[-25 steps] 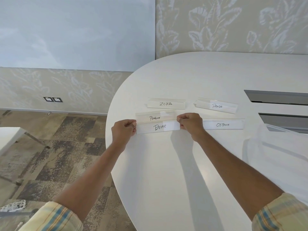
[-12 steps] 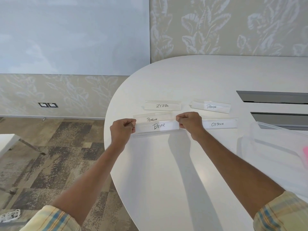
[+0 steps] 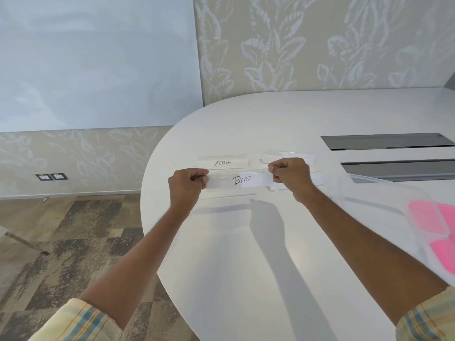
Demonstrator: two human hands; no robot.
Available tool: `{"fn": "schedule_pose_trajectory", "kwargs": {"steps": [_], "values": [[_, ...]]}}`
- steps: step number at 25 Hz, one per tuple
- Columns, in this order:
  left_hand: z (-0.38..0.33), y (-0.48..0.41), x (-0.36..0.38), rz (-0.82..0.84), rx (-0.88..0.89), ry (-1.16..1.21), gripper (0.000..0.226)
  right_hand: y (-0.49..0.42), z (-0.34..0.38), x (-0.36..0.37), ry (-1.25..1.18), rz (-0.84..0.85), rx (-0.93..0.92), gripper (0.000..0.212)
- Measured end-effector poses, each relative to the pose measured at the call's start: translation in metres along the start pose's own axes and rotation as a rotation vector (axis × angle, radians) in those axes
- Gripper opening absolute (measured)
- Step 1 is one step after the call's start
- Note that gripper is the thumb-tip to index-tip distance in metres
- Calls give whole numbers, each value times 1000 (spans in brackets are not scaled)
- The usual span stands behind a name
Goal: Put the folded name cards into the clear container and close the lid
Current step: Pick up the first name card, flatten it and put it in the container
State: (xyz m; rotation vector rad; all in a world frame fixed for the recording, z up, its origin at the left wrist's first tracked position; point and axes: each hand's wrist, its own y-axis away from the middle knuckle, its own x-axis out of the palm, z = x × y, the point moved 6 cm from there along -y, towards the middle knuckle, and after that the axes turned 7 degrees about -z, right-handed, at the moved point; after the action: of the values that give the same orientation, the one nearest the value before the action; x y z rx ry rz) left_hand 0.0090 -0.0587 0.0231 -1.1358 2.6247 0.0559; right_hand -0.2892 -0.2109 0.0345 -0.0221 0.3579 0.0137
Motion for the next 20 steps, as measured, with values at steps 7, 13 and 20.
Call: {"fn": "schedule_pose_trajectory", "kwargs": {"steps": [7, 13, 20], "values": [[-59, 22, 66, 94, 81, 68, 18, 8, 3, -102, 0, -158, -27, 12], [-105, 57, 139, 213, 151, 129, 18, 19, -3, -201, 38, -309, -43, 20], [-144, 108, 225, 306, 200, 164, 19, 28, -26, -299, 42, -421, -10, 11]]}}
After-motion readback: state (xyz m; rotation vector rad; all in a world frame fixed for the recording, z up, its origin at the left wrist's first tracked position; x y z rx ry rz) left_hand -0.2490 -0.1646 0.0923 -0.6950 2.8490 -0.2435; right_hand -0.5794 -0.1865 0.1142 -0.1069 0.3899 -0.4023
